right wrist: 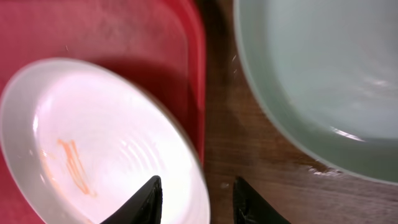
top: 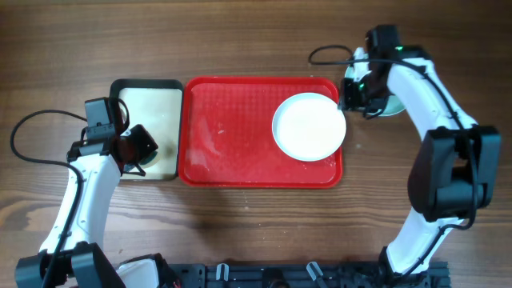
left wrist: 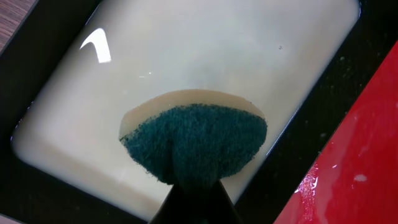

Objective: Clean dirty plates on tray and stack at the side
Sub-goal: 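Open the right gripper on the stacked plates and lift it, then move the right gripper to the white plate's rim on the red tray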

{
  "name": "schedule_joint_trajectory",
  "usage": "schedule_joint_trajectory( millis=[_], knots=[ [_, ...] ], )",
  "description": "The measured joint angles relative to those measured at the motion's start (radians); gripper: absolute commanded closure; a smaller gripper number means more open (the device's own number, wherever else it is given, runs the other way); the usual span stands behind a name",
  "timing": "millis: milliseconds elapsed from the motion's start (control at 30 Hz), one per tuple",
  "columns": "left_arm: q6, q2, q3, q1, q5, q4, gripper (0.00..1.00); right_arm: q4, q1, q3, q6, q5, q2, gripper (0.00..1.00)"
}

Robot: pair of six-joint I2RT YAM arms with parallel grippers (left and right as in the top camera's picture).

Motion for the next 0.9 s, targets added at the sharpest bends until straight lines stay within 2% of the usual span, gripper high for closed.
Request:
schedule_joint_trajectory(
  millis=[233,400,533,600,900],
  knots=[
    [0.0,0.0,0.0,0.0,0.0,0.0,0.96,0.011,0.044,-0.073,-0.007,0.104,0.0,0.84],
    [0.0,0.0,0.0,0.0,0.0,0.0,0.96,0.012,0.044,-0.077,0.017,0.117,0.0,0.9],
    [0.0,0.0,0.0,0.0,0.0,0.0,0.96,0.012,0.045,-0.077,0.025,0.116,0.0,0.91],
    [0.0,0.0,0.0,0.0,0.0,0.0,0.96,0.012,0.045,-0.078,0.029,0.115,0.0,0.96],
    [0.0,0.0,0.0,0.0,0.0,0.0,0.96,0.024,0.045,-0.087,0.043,-0.032,0.0,0.96]
  ],
)
